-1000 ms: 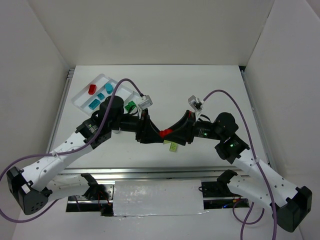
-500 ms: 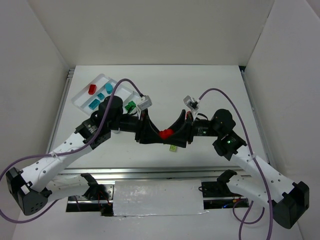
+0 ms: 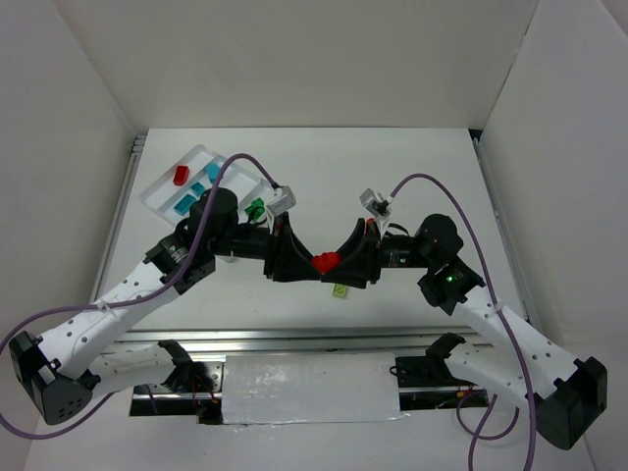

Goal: Sort the legos into containers by color

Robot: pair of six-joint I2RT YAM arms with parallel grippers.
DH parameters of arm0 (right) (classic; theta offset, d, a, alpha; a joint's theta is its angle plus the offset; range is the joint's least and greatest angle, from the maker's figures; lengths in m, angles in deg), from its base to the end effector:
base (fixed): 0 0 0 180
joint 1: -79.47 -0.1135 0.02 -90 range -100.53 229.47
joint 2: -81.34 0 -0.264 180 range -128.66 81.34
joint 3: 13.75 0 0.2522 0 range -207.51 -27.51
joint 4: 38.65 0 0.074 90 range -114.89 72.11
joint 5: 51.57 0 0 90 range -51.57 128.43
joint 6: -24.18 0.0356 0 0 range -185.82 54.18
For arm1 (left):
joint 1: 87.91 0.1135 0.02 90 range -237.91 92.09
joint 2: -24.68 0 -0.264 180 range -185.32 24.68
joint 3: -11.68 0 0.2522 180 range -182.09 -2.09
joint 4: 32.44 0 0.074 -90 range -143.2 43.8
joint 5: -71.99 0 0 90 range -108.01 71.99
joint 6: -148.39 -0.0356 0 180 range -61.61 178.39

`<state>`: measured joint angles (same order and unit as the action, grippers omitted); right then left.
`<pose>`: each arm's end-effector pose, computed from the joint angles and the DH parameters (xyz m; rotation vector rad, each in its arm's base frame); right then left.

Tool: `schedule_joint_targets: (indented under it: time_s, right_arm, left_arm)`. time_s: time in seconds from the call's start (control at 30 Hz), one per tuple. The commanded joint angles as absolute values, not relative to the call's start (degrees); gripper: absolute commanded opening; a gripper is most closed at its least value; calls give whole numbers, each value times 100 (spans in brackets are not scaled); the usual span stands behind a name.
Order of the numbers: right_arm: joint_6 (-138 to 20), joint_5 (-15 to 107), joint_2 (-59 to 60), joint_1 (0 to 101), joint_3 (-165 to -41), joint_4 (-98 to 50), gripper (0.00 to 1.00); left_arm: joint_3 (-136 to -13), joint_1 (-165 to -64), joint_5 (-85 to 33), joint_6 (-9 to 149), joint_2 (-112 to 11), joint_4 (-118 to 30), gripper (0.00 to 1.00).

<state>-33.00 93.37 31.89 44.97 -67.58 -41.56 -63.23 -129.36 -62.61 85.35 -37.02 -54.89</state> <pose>0.1430 0.1336 0.3453 -0.9037 1.4801 1.5864 0.1622 -0.1766 0.3876 0.8689 1.7448 -1.5042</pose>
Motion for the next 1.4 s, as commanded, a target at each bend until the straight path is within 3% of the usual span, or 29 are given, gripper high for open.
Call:
schedule_joint_targets:
  time_s: [0.0, 0.37, 0.53, 0.57, 0.7, 0.73, 0.83, 1.07, 1.37]
  right_arm:
    - [-3479, 9538, 3344, 4511, -6811, -4239, 0]
    - [-4726, 10355, 3029, 4581, -7136, -2844, 0]
    - [-4860, 10067, 2966, 4572, -7189, -2542, 0]
    - [-4842, 9953, 2975, 4572, -7180, -2533, 0]
    - [-4667, 8882, 3151, 4572, -7102, -2533, 0]
    - [-4640, 8540, 3229, 4581, -7092, -2533, 0]
    - [-4543, 8291, 3309, 4572, -7057, -2559, 0]
    - [-4359, 8264, 3423, 4581, -6978, -2595, 0]
    - [-4306, 8475, 3547, 4625, -6706, -2841, 0]
  left_arm:
    - [-6457, -12930, -6083, 8475, -3571, -5200, 0]
    - [-6414, -12201, -6371, 8976, -3579, -4858, 0]
    - [-6545, -11920, -6206, 9020, -3623, -5024, 0]
    - [-6598, -11789, -6013, 9020, -3632, -5268, 0]
    - [-7377, -11341, -3329, 9099, -3982, -6989, 0]
    - [-7520, -11026, -2060, 9152, -4306, -7271, 0]
    - [-7767, -10026, -682, 9634, -5139, -7740, 0]
    - [-9546, -8572, 526, 10759, -7444, -8529, 0]
    - [-12283, -7807, 1064, 10287, -9994, -9594, 0]
